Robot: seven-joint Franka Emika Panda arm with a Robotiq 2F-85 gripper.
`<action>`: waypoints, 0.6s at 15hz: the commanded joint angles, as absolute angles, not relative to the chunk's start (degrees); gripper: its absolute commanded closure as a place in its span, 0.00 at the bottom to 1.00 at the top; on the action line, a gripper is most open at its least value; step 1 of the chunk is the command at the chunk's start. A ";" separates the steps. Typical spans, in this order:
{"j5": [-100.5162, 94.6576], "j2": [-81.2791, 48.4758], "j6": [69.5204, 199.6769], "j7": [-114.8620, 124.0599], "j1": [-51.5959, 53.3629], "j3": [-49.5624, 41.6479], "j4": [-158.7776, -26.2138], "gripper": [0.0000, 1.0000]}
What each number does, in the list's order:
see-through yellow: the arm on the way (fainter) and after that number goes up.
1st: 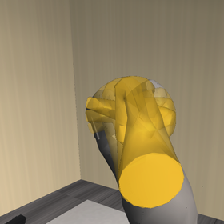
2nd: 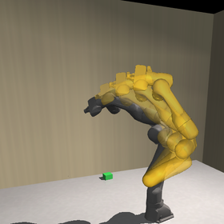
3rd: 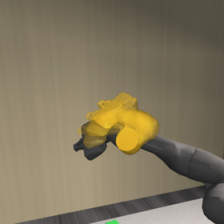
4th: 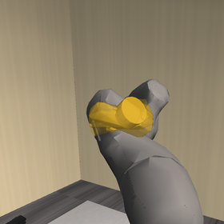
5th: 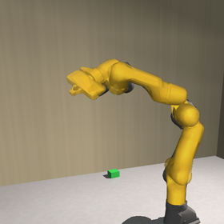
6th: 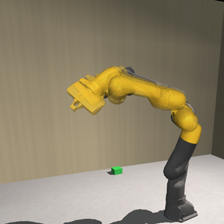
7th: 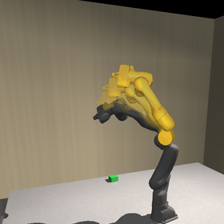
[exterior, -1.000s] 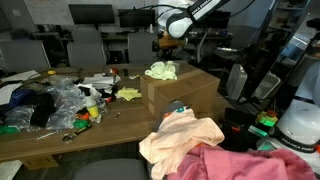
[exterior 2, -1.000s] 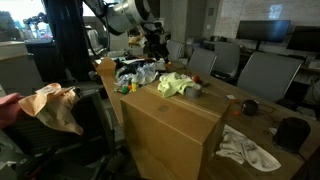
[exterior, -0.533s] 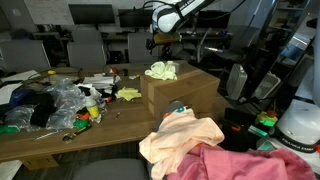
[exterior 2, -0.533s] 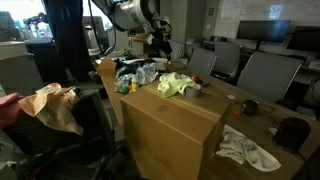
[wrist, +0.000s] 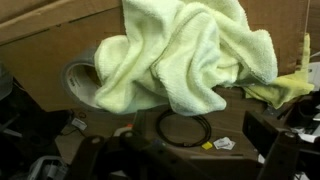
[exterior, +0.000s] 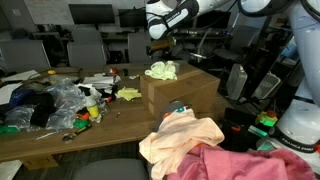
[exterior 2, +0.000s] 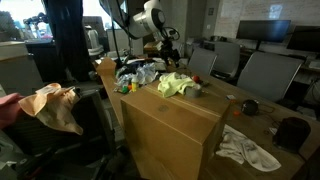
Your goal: Move the two shirts and the yellow towel from the top of the box to the backrest of the chair
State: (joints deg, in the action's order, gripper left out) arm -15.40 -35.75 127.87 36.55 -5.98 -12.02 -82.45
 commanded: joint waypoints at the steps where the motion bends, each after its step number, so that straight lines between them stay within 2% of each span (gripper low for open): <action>1: -11.07 -43.65 123.96 33.48 -6.95 -12.12 -72.67 0.00; 9: -8.62 -51.42 117.66 32.34 -7.75 -13.65 -64.97 0.00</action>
